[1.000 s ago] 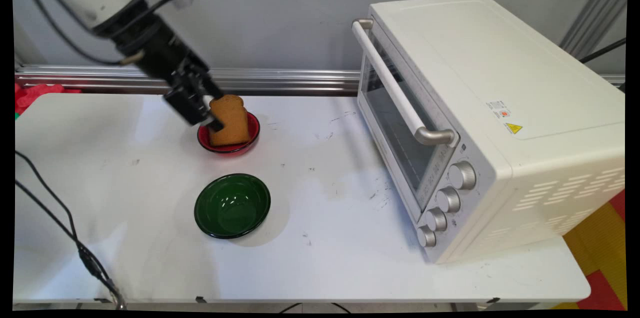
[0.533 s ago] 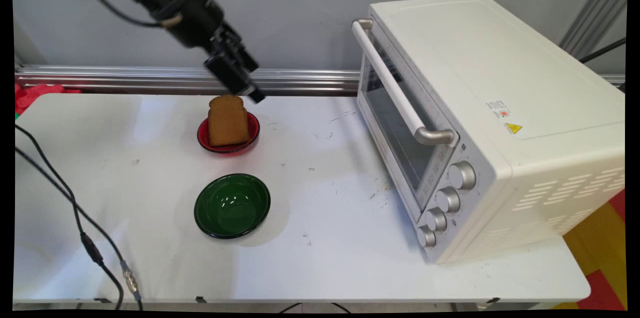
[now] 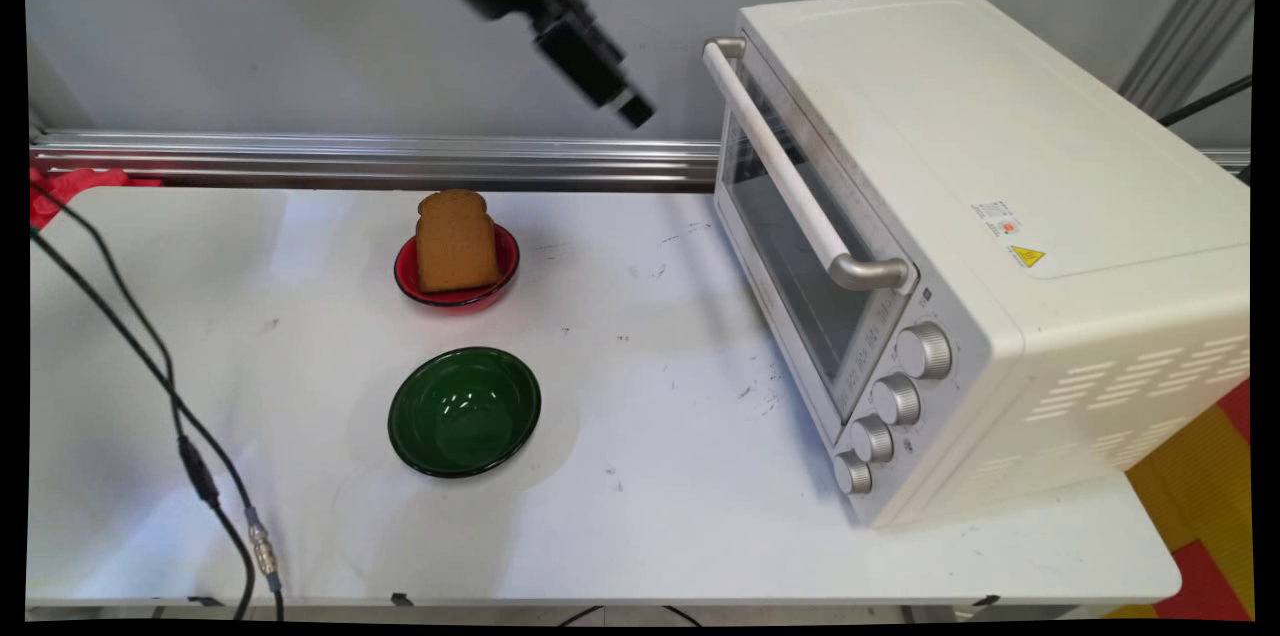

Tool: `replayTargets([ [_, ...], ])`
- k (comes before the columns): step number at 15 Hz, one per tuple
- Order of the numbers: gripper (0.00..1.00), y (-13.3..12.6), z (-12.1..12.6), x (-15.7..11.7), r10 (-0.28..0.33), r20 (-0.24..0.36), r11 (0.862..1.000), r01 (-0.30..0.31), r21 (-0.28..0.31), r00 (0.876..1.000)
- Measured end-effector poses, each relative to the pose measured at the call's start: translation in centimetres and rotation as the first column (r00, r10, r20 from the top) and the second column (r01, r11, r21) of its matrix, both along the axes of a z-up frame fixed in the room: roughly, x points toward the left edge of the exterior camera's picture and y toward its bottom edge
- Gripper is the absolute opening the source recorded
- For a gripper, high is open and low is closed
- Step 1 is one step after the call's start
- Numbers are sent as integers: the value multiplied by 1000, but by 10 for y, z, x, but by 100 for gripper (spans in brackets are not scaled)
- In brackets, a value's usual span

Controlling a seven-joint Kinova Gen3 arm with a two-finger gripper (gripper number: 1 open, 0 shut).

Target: Open the oven

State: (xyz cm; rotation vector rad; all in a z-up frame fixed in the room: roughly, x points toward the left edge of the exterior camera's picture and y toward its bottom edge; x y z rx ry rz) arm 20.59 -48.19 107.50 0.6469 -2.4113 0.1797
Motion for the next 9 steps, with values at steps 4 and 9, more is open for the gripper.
replayTargets([
  [4,100,-14,11,-20,3,-37,1000,-4,-30,999],
  [9,100,-26,12,-37,-9,-54,999,7,-39,999],
])
